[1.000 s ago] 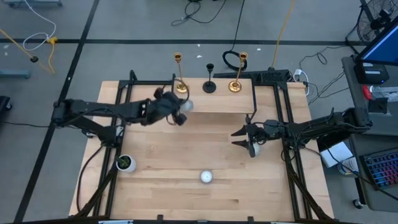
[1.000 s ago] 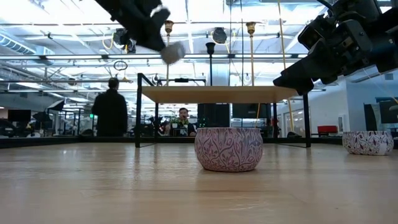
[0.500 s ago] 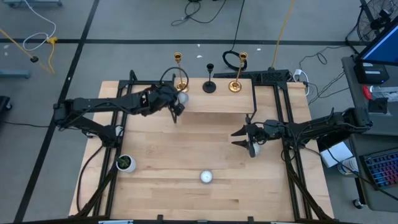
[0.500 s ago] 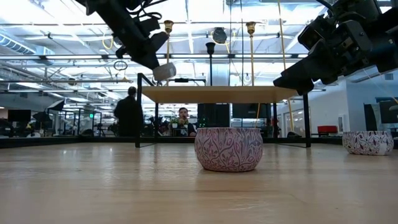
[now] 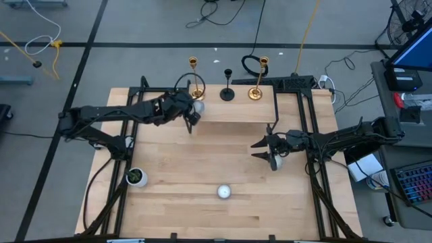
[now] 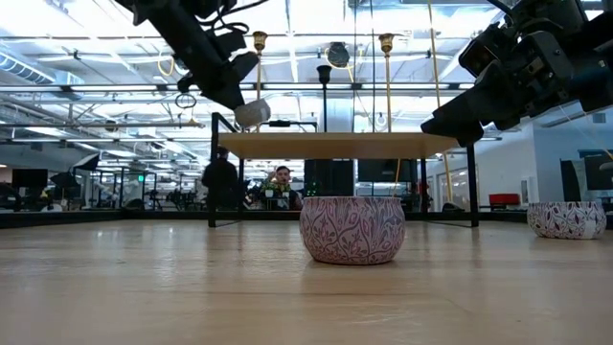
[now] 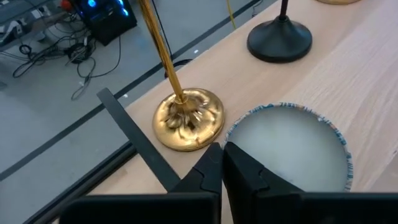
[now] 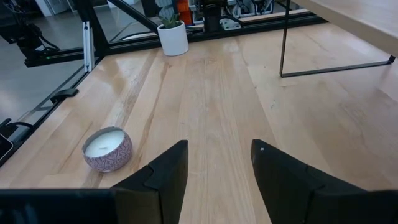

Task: Pick & Place candle stick holders
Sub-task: Put the blue scented candle on the shelf aligned with the golden candle holder

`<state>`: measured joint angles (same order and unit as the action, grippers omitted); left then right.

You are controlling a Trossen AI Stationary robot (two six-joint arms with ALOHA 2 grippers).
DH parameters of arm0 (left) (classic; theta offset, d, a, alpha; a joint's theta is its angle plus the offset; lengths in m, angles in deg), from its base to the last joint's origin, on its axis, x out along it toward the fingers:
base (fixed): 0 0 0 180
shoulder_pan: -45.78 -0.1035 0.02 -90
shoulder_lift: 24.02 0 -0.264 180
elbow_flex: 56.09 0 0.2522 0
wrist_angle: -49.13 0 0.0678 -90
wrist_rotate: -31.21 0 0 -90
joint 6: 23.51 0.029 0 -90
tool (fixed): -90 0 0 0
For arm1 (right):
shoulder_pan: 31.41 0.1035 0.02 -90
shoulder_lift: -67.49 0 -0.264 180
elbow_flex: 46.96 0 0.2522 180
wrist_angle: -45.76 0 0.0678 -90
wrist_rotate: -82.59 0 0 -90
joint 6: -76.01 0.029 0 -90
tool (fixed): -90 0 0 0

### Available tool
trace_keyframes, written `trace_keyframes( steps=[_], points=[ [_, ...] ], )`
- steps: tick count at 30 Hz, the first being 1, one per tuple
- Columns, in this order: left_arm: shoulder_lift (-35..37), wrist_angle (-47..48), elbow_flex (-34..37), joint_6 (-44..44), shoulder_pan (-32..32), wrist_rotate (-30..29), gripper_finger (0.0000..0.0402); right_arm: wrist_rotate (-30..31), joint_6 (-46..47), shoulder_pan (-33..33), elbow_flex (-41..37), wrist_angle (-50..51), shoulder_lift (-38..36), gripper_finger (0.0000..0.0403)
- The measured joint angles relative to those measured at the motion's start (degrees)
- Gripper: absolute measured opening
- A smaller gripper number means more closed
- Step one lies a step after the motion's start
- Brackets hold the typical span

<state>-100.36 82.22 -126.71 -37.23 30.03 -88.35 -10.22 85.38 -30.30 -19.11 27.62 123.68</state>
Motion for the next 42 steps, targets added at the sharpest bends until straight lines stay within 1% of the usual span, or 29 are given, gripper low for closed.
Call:
trace_keyframes(
  steps=[3, 5, 8, 12, 16, 25, 29, 38, 42],
  points=[
    [-1.44, 0.3, 0.0, -0.3, -0.15, 0.0, 0.0011, 0.0, 0.0, 0.0, 0.0, 0.0, 0.0, 0.0171],
    [-3.11, -0.52, -0.02, -0.28, -0.34, 0.0, 0.0006, 0.0, 0.0, 0.01, 0.0, 0.0, -0.01, 0.0171],
    [-4.78, -1.64, -0.09, -0.21, -0.32, -1.0, 0.0006, 0.0, 0.0, 0.0, 0.0, -0.04, -0.01, 0.0171],
    [-5.03, -3.93, -0.08, 1.86, -0.31, -1.24, 0.0013, 0.0, 0.0, 0.01, 0.0, -0.04, -0.02, 0.0171],
    [-5.05, -4.48, -0.04, 2.93, -0.35, 0.22, 0.0015, 0.0, 0.0, 0.0, 0.0, -0.02, -0.01, 0.0171],
    [-5.04, -4.5, -0.02, 2.23, -0.37, 1.15, 0.0019, 0.0, 0.0, 0.0, 0.0, -0.02, -0.01, 0.0171],
    [-5.03, -4.52, -0.02, 2.95, -0.37, 1.27, 0.004, 0.0, 0.0, 0.0, 0.0, -0.03, -0.02, 0.0171],
    [-5.03, -4.75, -0.02, 3.06, -0.33, 1.25, 0.0121, -0.01, -0.02, 0.0, 0.0, -0.02, -0.01, 0.0171],
    [-4.19, -5.0, 0.09, 3.78, 0.21, 1.23, 0.0142, -0.02, -2.92, -0.01, 0.0, -0.02, 0.0, 0.0171]
  ],
)
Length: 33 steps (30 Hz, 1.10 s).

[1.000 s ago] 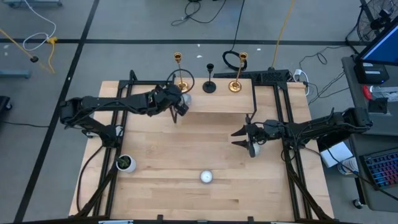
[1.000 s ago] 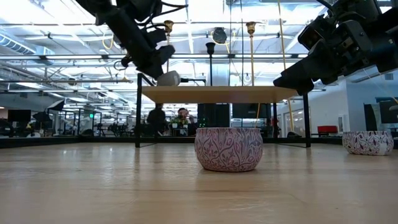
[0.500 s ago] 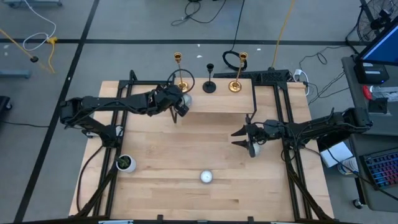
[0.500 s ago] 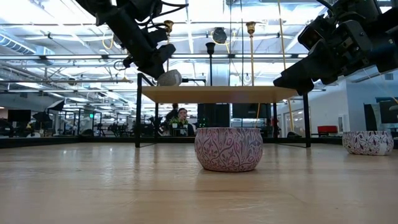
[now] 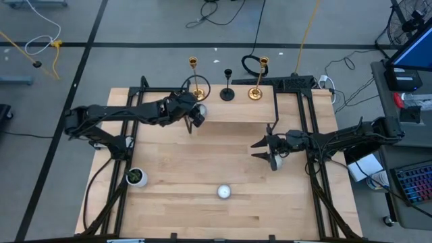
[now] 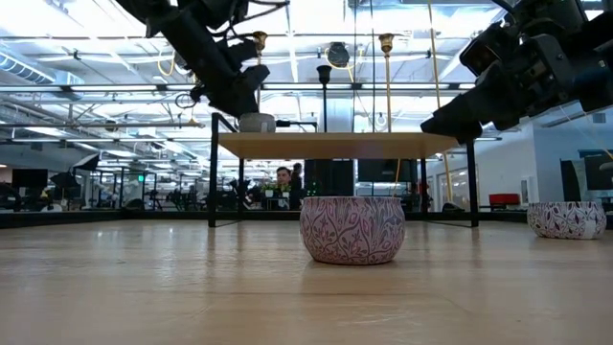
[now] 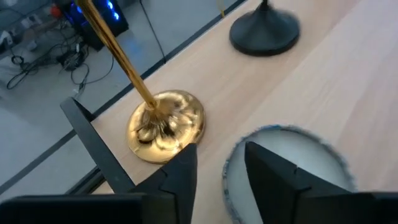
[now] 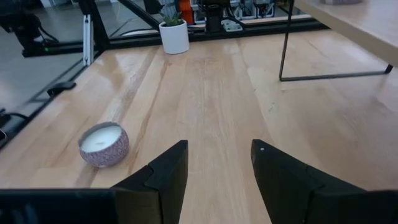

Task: Pick & Place candle stick holders
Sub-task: Put the blue scented candle on the shelf aligned with the golden candle holder, then put the purple scented candle on the shelf aligned with the black candle holder

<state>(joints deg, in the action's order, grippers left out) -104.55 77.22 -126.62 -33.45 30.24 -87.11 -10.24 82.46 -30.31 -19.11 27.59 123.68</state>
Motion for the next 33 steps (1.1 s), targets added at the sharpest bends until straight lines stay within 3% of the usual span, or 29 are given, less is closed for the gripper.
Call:
trace_keyframes(
  steps=[11, 16, 20, 27, 33],
  points=[
    [4.38, -2.46, -0.04, 2.41, 2.9, 0.19, 0.015, -0.22, -1.25, 0.11, 0.0, -1.13, -0.02, 0.0171],
    [9.2, -2.43, -0.02, 5.39, 7.07, 4.39, 0.015, -0.34, -0.96, 1.45, 0.0, -2.41, 0.0, 0.0171],
    [13.69, -0.85, -0.02, 5.83, 11.48, 7.23, 0.015, -0.42, -0.34, 3.64, 0.0, -9.41, 1.45, 0.0171],
    [22.0, 5.56, -0.04, 3.25, 18.76, 7.36, 0.015, -0.02, 4.91, 7.36, 4.71, -17.48, 11.66, 0.0171],
    [26.47, 15.67, -0.07, -1.99, 24.48, 7.37, 0.0149, -0.42, 4.89, 10.13, 14.28, -9.29, 22.95, 0.0171]
  ],
)
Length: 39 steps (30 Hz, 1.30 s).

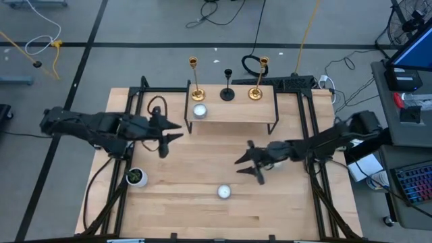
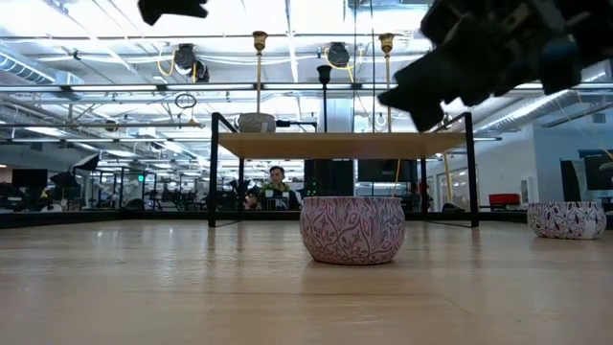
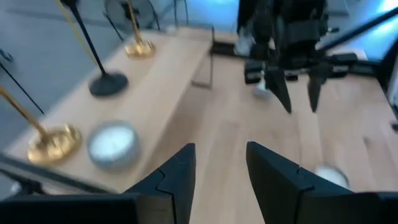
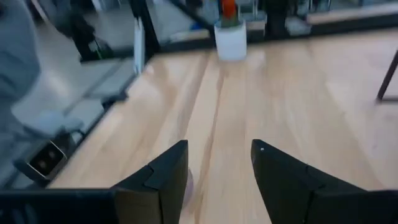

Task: Pick & Place candle stick holders
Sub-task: Put the purple scented candle on the shelf aligned with the black candle holder

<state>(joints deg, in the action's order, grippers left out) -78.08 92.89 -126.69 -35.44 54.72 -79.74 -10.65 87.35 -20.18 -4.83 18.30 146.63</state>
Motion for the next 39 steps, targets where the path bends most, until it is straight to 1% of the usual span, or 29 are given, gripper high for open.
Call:
trace_keyframes(
  steps=[4, 6, 9, 12, 17, 19, 23, 26, 28, 35, 39],
  points=[
    [0.41, 7.25, 0.12, -4.36, 3.53, -0.2, 0.0149, -0.01, 1.27, 1.01, 5.57, 4.45, 5.84, 0.0171],
    [0.39, 6.99, 1.62, -5.74, 5.44, -2.87, 0.0149, -0.04, 1.85, 1.36, 7.64, 5.41, 8.21, 0.0171],
    [0.33, 4.63, 4.53, -5.29, 8.14, -7.29, 0.0149, -0.04, 2.47, 1.86, 9.46, 6.19, 10.09, 0.0171],
    [0.52, 1.26, 8.45, -4.99, 10.46, -10.12, 0.0149, 0.13, 5.65, 2.36, 10.22, 6.41, 11.93, 0.0171],
    [0.5, -7.34, 15.29, -5.01, 12.78, -12.05, 0.015, 1.76, 9.86, 3.4, 12.17, 6.37, 15.65, 0.0171],
    [0.5, -9.98, 16.96, -3.51, 12.88, -12.17, 0.015, 1.7, 10.65, 3.75, 13.91, 6.35, 18.12, 0.0171],
    [0.52, -13.18, 17.35, 0.59, 12.56, -12.78, 0.015, 1.55, 10.26, 4.7, 17.77, 7.16, 22.54, 0.0171],
    [0.54, -15.09, 17.33, 2.22, 12.4, -12.45, 0.015, 1.72, 8.61, 5.08, 20.08, 11.36, 24.32, 0.0171],
    [0.62, -15.7, 17.33, 3.48, 12.4, -12.2, 0.015, 1.79, 8.65, 5.02, 20.34, 14.12, 24.76, 0.0171],
    [0.61, -15.22, 17.33, 4.32, 12.4, -12.12, 0.015, 1.61, 8.99, 6.25, 20.44, 17.71, 24.9, 0.0171],
    [0.61, -15.32, 17.33, 4.31, 12.4, -12.12, 0.015, 1.78, 8.93, 7.03, 20.43, 18.41, 24.9, 0.0162]
  ],
)
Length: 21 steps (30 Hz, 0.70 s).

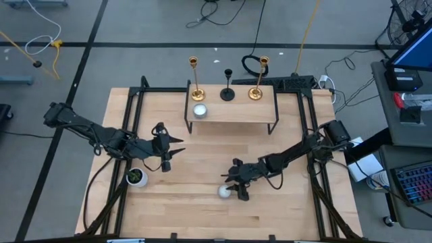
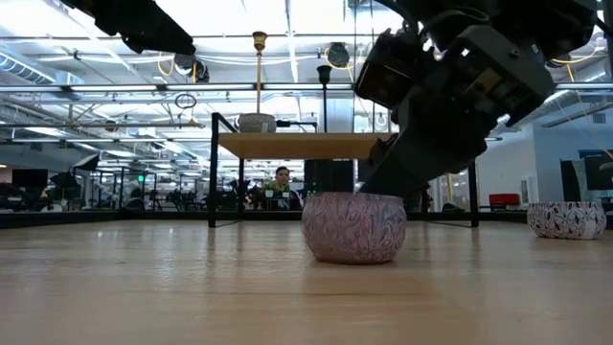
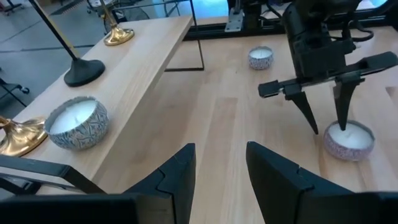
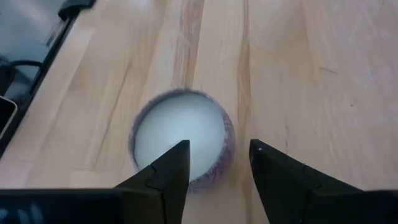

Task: Pick & Place candle stick holders
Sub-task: Put the purple scented candle on the shelf aligned with the black candle holder

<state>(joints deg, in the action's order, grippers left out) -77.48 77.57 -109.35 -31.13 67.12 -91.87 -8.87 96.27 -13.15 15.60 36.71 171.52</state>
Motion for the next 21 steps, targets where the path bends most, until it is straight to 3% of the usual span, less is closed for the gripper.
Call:
trace_keyframes(
  steps=[6, 14, 21],
  points=[
    [0.0, -0.15, 0.0, -0.02, 0.0, 0.0, 0.015, 0.11, -0.98, -0.2, 0.0, 0.37, 0.0, 0.0119],
    [0.0, -0.15, 0.0, -0.07, 0.0, 0.0, 0.015, 0.16, -3.16, -1.04, -0.01, 1.49, 0.0, 0.0012],
    [0.0, 0.03, 0.0, -0.13, 0.0, 0.0, 0.015, 0.14, -6.53, -1.06, -0.05, 2.36, -1.08, 0.0006]
  ],
)
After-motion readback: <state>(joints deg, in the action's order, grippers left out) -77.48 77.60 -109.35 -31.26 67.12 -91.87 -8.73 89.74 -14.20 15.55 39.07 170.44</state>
